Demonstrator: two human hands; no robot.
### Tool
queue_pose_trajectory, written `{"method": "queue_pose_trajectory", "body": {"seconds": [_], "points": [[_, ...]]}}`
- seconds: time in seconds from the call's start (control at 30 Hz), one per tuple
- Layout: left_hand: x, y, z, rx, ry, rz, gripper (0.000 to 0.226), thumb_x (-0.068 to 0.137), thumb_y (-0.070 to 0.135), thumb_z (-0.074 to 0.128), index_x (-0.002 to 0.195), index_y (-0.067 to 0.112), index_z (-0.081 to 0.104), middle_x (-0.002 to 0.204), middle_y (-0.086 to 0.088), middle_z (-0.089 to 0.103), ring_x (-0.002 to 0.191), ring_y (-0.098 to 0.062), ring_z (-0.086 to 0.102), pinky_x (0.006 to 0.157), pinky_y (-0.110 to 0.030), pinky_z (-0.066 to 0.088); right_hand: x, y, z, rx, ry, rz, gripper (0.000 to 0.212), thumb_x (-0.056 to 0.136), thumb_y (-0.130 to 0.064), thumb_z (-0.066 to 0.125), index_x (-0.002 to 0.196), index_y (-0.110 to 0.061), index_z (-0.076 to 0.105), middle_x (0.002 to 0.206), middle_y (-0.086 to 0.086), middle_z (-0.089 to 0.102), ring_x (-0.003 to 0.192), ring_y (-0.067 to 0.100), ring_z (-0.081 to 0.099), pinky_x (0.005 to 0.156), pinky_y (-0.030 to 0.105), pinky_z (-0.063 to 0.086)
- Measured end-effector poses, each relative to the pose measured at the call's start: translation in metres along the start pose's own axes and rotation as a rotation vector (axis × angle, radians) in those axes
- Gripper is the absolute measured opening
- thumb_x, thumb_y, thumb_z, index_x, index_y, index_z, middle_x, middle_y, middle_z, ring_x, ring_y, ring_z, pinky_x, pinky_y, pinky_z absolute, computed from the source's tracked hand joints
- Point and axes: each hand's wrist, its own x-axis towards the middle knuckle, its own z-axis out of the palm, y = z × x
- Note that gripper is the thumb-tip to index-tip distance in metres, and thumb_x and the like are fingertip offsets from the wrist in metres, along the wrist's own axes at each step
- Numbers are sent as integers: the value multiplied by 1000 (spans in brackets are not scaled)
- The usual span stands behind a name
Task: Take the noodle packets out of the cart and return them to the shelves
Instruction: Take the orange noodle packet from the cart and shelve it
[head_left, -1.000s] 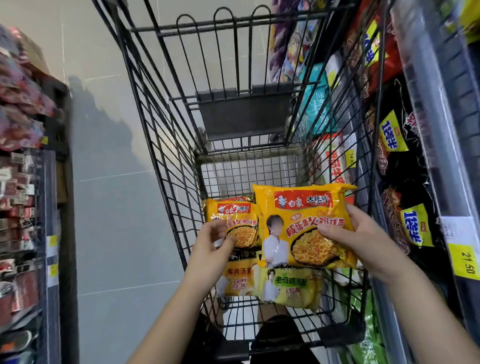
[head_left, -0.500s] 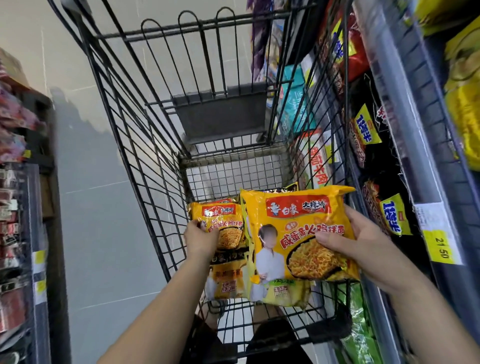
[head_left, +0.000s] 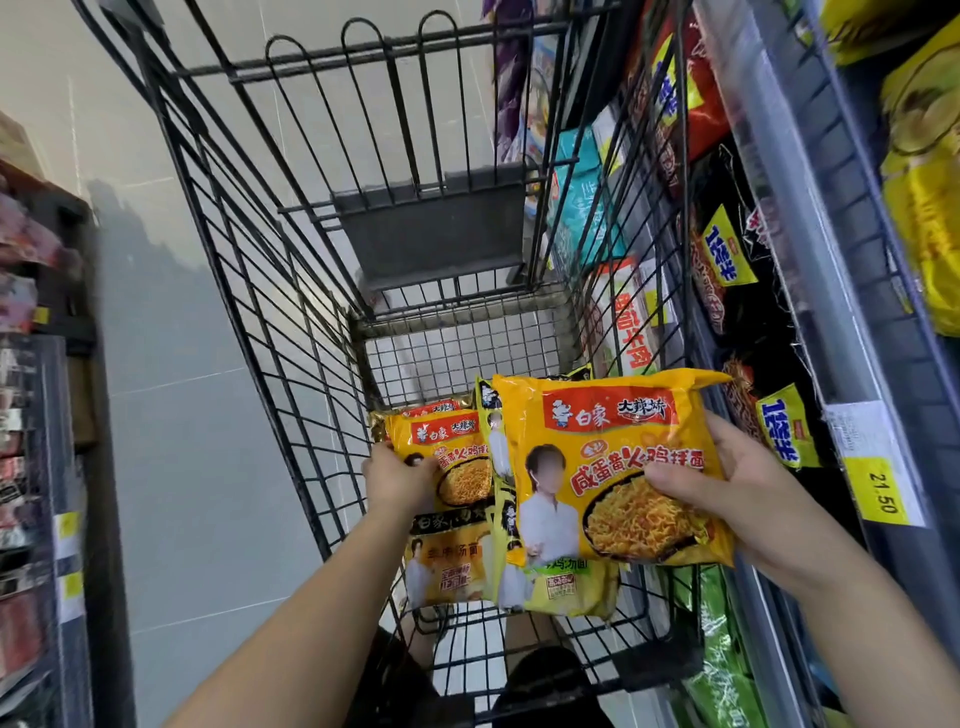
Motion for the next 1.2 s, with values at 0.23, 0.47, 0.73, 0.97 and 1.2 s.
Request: {"method": "queue_pose_trajectory", "body": {"seconds": [0.23, 0.47, 0.73, 0.97, 1.2], "points": [[-7, 1, -3, 56, -54, 15, 43, 88, 31, 79, 119, 11, 58, 119, -10, 62, 85, -22, 59, 81, -34, 50, 4, -1, 2, 17, -1, -18, 52, 76, -11, 75, 126, -21, 64, 115, 5, 78, 103, 24, 76, 77, 32, 64], [-17, 6, -16, -65, -164, -47, 33, 92, 22, 76, 116, 9, 57, 111, -10, 68, 105, -31, 66, 90, -43, 55, 15, -5, 5, 38, -14, -20, 64, 61, -33, 94, 120, -26, 68, 114, 2, 79, 105, 22, 76, 75, 28, 62], [-59, 22, -69, -25, -169, 81, 25, 95, 29, 71, 102, 20, 49, 105, -11, 67, 95, -30, 69, 86, -50, 60, 15, -28, 13, 33, 0, -31, 105, 35, -59, 101, 128, -25, 64, 118, 4, 77, 107, 24, 75, 89, 42, 58], [-111, 64, -147, -219, -262, 248, 29, 95, 23, 72, 118, 15, 56, 109, -10, 74, 91, -25, 76, 69, -38, 62, 1, -60, 18, 118, 28, -80, 106, 33, -50, 104, 126, -22, 64, 112, 4, 79, 101, 23, 77, 72, 30, 63], [-162, 99, -217, -338, -318, 405, 19, 95, 22, 69, 111, 13, 65, 89, 1, 79, 82, -17, 75, 65, -26, 55, -29, -104, 22, 116, 54, -215, 103, 34, -56, 102, 124, -23, 66, 114, 5, 79, 102, 23, 77, 73, 31, 63]]}}
